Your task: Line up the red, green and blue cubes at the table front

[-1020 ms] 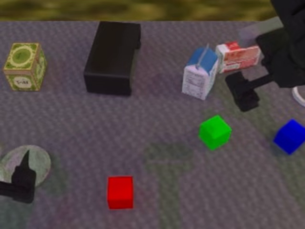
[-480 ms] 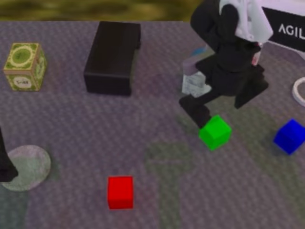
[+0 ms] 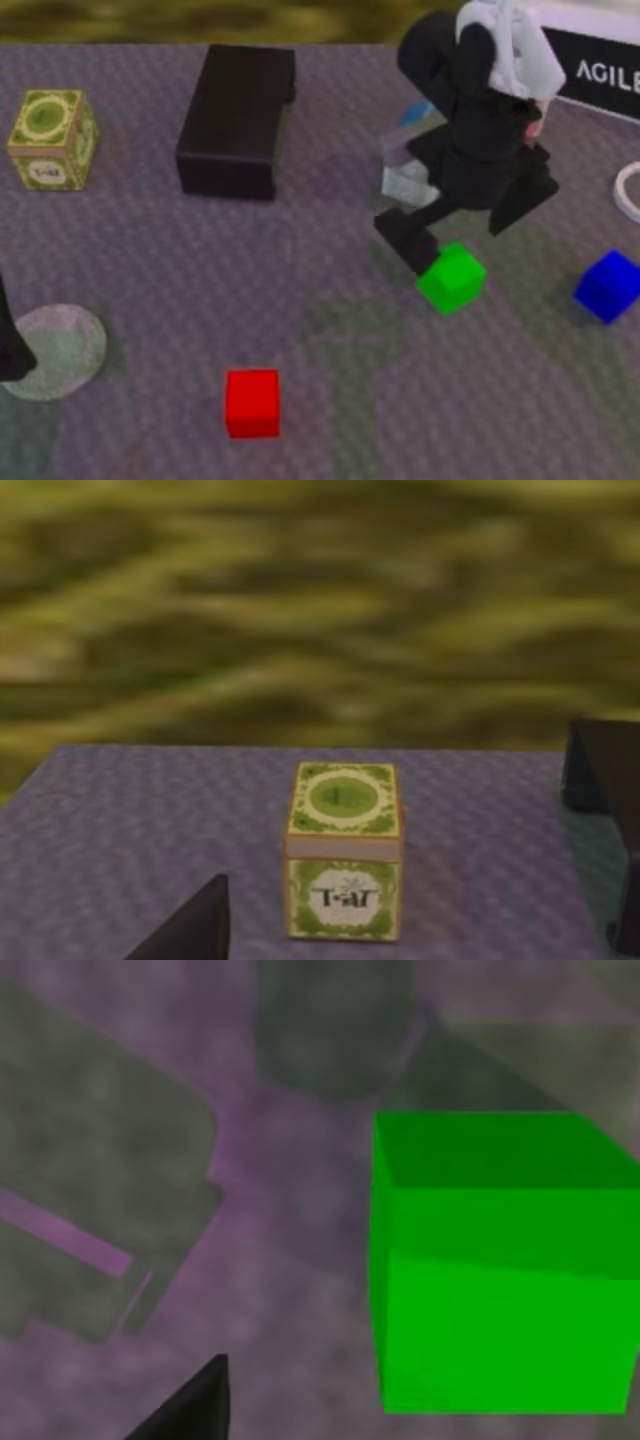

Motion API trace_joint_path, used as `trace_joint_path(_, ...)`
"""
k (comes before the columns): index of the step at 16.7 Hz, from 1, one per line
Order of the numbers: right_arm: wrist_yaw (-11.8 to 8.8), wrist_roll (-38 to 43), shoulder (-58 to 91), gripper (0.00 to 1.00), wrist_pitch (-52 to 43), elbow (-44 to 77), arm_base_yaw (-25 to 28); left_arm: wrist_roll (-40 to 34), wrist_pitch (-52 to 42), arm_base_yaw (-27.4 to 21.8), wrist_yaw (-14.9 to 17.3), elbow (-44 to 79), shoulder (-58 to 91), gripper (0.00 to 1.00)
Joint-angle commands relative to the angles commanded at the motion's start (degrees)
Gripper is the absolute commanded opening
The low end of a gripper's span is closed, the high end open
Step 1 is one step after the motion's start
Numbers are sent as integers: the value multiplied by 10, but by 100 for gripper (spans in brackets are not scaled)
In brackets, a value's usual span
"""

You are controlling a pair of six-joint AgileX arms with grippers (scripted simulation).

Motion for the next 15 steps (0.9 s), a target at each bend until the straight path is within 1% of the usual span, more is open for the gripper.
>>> trace_joint_path(4,0,2,30,100,92,-55,1,0,0,0,0,0,0,100)
trace_joint_path(6,0,2,43,100,123,-76,2,0,0,0,0,0,0,100)
trace_joint_path(11,0,3,47,100,130,-82,2,0,0,0,0,0,0,100)
trace_joint_path(15,0,3,47,70,130,-82,2,0,0,0,0,0,0,100)
